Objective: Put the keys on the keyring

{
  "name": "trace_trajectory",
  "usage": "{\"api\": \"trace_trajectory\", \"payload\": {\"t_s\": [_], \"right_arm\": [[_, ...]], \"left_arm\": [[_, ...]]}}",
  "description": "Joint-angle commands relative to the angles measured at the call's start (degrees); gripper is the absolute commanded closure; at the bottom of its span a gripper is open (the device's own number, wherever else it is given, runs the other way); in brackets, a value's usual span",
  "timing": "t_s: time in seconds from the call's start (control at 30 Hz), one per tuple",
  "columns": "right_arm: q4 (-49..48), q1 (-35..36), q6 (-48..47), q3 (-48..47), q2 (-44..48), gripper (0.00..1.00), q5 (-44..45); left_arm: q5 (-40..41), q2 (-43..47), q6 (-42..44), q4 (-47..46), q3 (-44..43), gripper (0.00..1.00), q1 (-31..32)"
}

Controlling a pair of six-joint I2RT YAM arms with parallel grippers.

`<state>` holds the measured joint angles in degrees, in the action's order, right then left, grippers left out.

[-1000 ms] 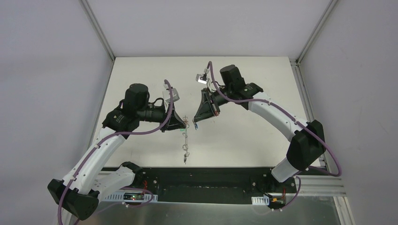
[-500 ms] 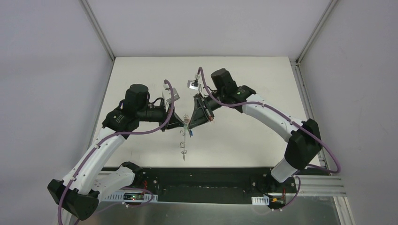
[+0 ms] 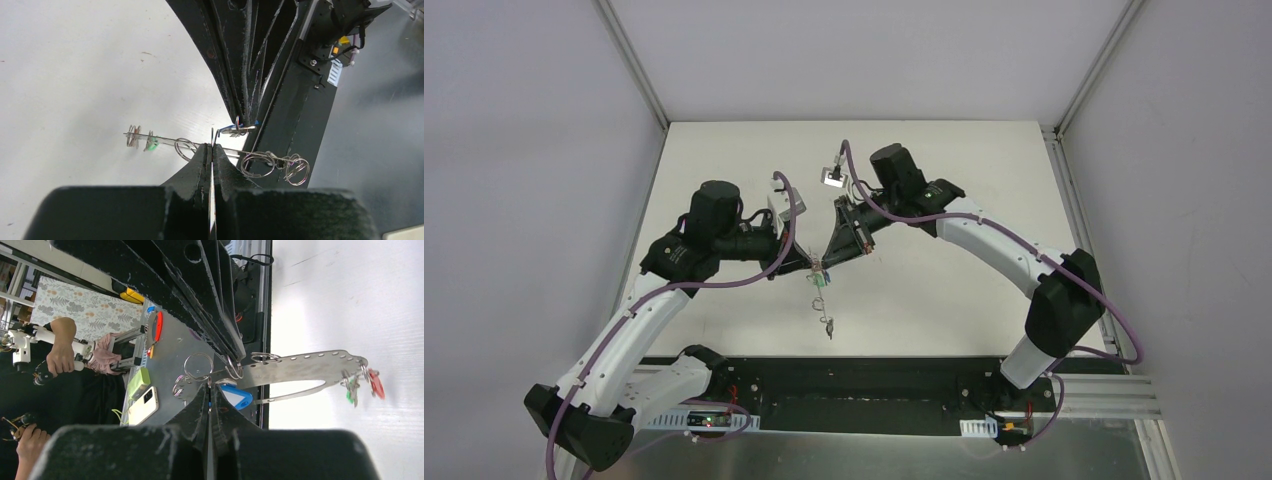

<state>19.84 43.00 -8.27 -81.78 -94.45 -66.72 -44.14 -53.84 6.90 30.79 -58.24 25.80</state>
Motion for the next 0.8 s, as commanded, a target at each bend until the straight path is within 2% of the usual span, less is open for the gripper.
{"api": "trace_trajectory", "payload": {"t_s": [0.0,0.77], "right_arm": [[-1.12,-0.02,1.2,-2.36,0.03,1.0,2.24],[-2.35,0.22,3.93,-3.63,-2.4,1.0,2.51]], "left_arm": [[1.85,0.77,1.26,-0.04,-2.91,1.0,0.13],[0.29,1.23,2.02,-0.11,-2.14,1.0,0.28]]}}
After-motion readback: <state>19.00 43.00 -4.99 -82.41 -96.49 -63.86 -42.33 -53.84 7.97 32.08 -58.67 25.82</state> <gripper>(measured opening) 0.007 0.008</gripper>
